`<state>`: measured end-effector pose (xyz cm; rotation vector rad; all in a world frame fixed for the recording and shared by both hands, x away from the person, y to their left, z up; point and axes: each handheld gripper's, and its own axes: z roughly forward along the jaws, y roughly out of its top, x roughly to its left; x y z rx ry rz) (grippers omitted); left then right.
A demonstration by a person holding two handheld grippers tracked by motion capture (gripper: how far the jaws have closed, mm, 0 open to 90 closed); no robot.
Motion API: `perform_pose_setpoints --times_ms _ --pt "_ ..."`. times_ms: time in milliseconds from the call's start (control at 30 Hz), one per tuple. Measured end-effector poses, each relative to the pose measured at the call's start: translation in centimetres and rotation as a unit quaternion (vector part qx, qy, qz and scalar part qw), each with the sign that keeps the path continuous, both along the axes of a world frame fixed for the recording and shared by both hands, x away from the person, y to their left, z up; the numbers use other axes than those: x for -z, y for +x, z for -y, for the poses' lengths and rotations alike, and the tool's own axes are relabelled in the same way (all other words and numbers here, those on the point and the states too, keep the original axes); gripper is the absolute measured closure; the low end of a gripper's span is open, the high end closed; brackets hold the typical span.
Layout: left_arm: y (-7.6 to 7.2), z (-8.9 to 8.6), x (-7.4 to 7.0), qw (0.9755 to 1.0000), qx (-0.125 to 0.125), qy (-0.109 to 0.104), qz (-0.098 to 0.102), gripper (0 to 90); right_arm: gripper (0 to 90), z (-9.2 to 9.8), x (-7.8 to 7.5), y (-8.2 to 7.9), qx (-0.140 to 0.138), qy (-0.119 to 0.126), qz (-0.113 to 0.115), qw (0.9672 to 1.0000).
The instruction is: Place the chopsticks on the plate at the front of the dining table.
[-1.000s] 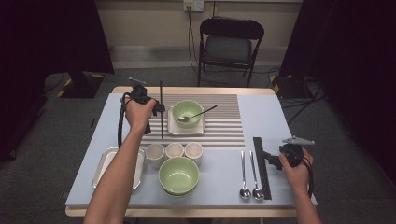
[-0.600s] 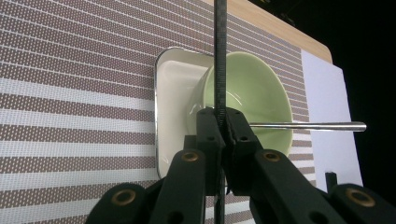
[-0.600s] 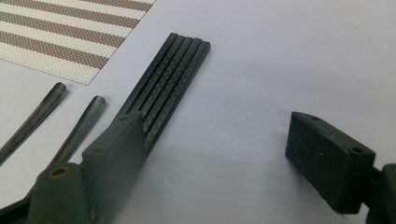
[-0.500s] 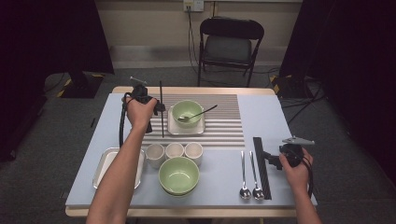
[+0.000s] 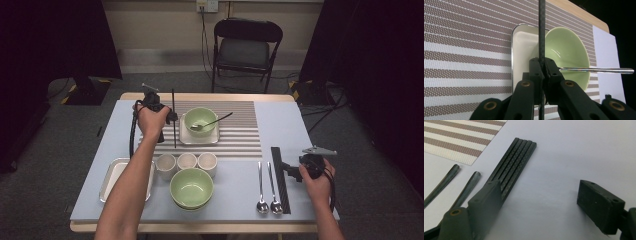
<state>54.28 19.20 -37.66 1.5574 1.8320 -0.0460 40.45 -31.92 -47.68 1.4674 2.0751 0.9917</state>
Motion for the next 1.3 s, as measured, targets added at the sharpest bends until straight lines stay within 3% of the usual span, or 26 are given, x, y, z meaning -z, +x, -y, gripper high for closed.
perform_pose_setpoints --times_ms 67,133,533,567,967,1300 --pt "0.1 -0.1 0.1 1.0000 0.008 0.003 -0.001 86.3 19.1 0.0 0.0 0.0 0.000 0.000 0.000 1.0000" --pt "0.1 0.0 0.2 1.0000 -0.002 0.004 -0.001 86.3 19.1 0.0 0.0 0.0 0.000 0.000 0.000 1.0000" --pt "0.5 0.4 1.3 0.9999 -0.003 0.010 -0.007 86.3 19.1 0.0 0.0 0.0 0.000 -0.001 0.002 1.0000" --pt "0.5 0.4 1.4 0.9999 0.006 0.012 -0.009 86.3 19.1 0.0 0.0 0.0 0.000 -0.001 0.002 1.0000" --pt "0.8 0.5 1.8 0.9999 -0.011 0.002 -0.008 86.3 19.1 0.0 0.0 0.0 0.000 -0.001 0.002 1.0000" --pt "0.9 0.4 2.3 0.9998 -0.001 0.020 -0.007 86.2 19.1 0.0 0.0 0.0 0.000 -0.001 0.002 1.0000"
